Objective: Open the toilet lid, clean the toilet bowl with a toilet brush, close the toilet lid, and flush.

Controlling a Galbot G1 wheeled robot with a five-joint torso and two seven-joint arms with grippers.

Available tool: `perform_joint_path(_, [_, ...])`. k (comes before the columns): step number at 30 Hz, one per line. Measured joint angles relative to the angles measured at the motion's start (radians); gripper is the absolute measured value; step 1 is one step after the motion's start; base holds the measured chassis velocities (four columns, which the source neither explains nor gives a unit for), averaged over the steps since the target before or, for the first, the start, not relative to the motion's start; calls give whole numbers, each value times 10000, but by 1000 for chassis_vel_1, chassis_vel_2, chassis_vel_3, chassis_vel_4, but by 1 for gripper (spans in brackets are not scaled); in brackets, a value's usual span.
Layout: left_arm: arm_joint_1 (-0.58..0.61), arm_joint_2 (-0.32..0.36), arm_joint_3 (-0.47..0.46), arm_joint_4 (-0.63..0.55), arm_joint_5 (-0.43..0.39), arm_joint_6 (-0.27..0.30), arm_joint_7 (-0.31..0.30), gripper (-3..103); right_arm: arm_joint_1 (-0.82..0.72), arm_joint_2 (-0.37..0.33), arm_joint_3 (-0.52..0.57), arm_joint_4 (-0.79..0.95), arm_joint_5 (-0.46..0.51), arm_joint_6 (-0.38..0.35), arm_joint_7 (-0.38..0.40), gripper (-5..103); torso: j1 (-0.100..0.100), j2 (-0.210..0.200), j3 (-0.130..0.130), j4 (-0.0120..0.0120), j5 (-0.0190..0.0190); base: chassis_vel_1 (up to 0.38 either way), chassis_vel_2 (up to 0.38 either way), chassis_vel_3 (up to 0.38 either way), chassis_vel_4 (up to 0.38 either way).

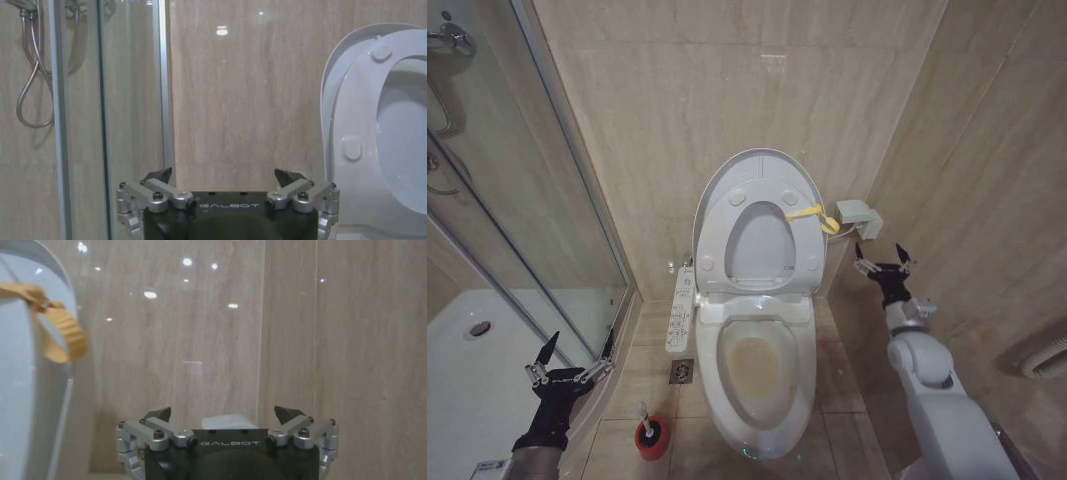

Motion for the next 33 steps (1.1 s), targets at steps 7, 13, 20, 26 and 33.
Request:
perform_joint_path(7, [0, 0, 0, 1, 0, 0, 0, 100, 1366, -110, -523, -1149, -12, 139, 136, 100, 0, 0, 0, 2, -1, 0, 0, 0, 0])
perform_joint_path(13, [0, 0, 0, 0, 0, 0, 0, 100, 2802, -137, -961, -2165, -205, 211, 172, 100, 0, 0, 0, 2, -2, 0, 0, 0, 0])
perform_joint_path(20, [0, 0, 0, 0, 0, 0, 0, 100, 3807, 205, -1510, -2835, -320, 62, 303, 100, -1, 0, 0, 2, -3, 0, 0, 0, 0])
perform_joint_path(26, [0, 0, 0, 0, 0, 0, 0, 100, 3981, 486, -1900, -2774, -384, -106, 486, 100, -1, -1, 0, 0, -3, 0, 0, 0, 0])
perform_joint_path(33, [0, 0, 0, 0, 0, 0, 0, 100, 4082, 794, -2347, -2681, -455, -201, 695, 100, -1, 1, -1, -1, -3, 0, 0, 0, 0])
